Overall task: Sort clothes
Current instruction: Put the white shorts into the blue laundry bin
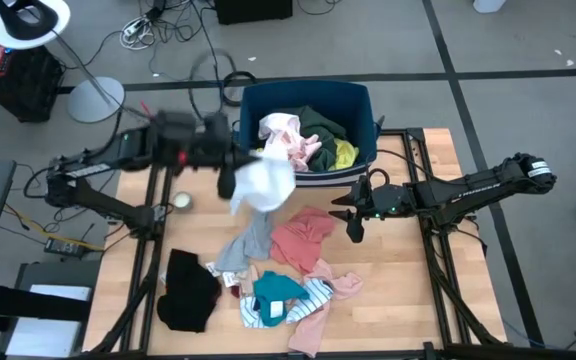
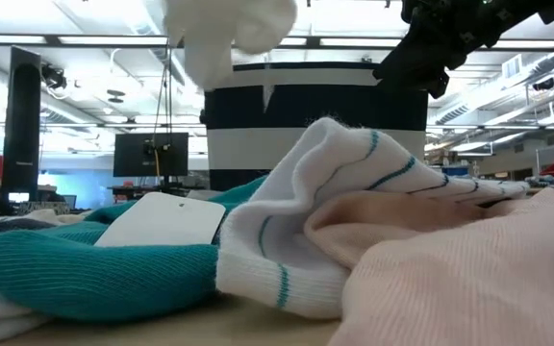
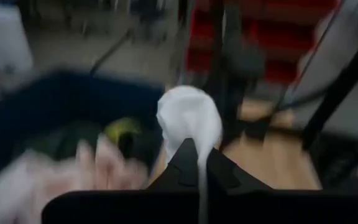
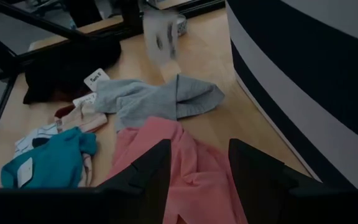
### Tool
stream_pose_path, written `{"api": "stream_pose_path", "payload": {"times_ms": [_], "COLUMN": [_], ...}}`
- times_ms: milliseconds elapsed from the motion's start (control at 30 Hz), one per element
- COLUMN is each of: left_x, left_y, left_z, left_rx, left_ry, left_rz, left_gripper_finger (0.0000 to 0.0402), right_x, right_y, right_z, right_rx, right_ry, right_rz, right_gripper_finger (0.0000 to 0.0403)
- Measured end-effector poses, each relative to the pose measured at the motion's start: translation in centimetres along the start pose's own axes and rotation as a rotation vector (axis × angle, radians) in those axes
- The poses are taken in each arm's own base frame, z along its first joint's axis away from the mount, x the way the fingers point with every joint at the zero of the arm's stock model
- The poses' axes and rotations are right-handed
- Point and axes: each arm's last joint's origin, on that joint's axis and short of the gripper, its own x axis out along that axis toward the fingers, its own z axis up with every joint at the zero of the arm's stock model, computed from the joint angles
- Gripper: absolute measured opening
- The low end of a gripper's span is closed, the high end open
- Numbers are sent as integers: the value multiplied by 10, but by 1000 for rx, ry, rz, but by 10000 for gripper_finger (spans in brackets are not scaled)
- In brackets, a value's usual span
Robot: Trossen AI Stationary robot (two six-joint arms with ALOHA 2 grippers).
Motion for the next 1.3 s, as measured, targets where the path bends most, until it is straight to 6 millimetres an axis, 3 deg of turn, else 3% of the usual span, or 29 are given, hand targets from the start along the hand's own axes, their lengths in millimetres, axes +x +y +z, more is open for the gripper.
{"api": "stream_pose_path", "payload": {"times_ms": [200, 533, 633, 800, 933, 1100, 1300], "left_x": [23, 106, 133, 179, 209, 235, 261], "left_y": [39, 90, 103, 123, 146, 173, 183], "left_z": [32, 76, 75, 43, 4, -49, -107], "left_rx": [-11, 20, 13, 5, -60, -165, -260], "left_ry": [-128, -278, -264, -119, 94, 368, 641], "left_rz": [-4, -80, -67, -39, 29, 73, 64], "left_gripper_finger": [0, 0, 0, 1, 12, 56, 121], "right_x": [0, 0, 0, 0, 0, 0, 0], "right_y": [0, 0, 0, -1, -1, -1, -2], "right_z": [0, 0, 0, -2, -4, -4, -4], "right_rx": [0, -18, -25, -31, -28, -30, -31], "right_ry": [-2, 0, 2, 17, 38, 43, 46], "right_rz": [0, 0, -1, -5, -8, -9, -10], "right_gripper_finger": [165, 165, 165, 165, 165, 165, 165]}}
